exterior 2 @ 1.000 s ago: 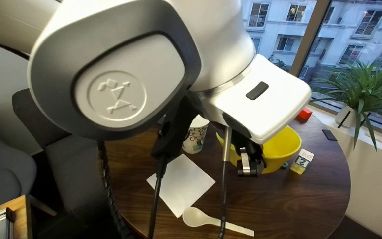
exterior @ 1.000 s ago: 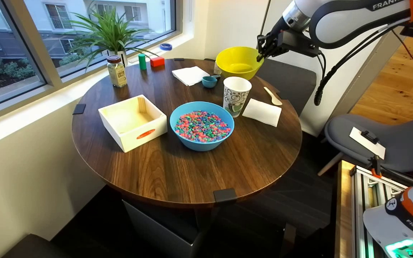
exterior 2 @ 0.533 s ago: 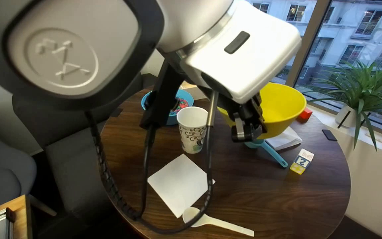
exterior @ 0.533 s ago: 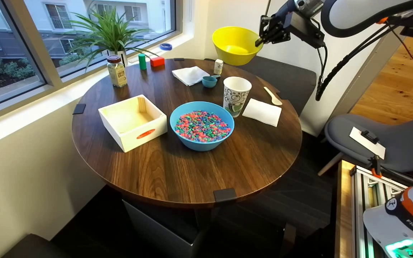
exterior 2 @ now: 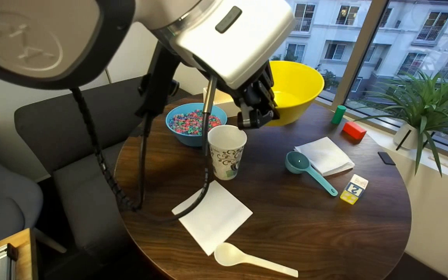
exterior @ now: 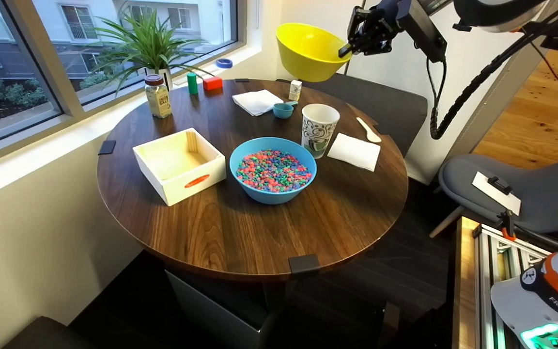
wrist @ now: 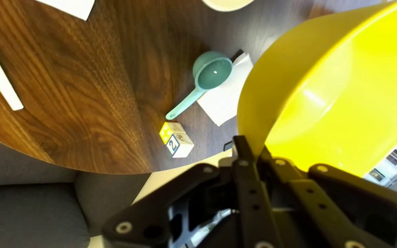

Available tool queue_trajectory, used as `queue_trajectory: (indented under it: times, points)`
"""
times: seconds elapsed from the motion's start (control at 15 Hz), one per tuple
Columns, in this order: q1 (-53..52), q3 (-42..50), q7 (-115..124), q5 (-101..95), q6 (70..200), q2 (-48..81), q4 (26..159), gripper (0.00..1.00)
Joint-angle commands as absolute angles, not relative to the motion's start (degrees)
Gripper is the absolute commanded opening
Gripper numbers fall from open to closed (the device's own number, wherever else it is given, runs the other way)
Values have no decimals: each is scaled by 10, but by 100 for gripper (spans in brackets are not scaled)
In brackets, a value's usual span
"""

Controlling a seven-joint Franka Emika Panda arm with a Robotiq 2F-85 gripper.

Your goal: Put the yellow bowl on top of the paper cup

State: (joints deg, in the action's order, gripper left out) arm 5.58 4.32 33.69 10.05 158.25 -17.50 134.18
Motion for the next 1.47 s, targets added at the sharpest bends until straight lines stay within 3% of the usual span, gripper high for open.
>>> queue_trajectory:
  times: [0.0, 0.6, 1.4]
  points:
    - [42, 44, 298, 160, 1559, -203, 1362, 1]
    - [59, 17, 297, 141, 1489, -234, 1378, 1]
    - [69, 13, 295, 144, 1488, -249, 1415, 1]
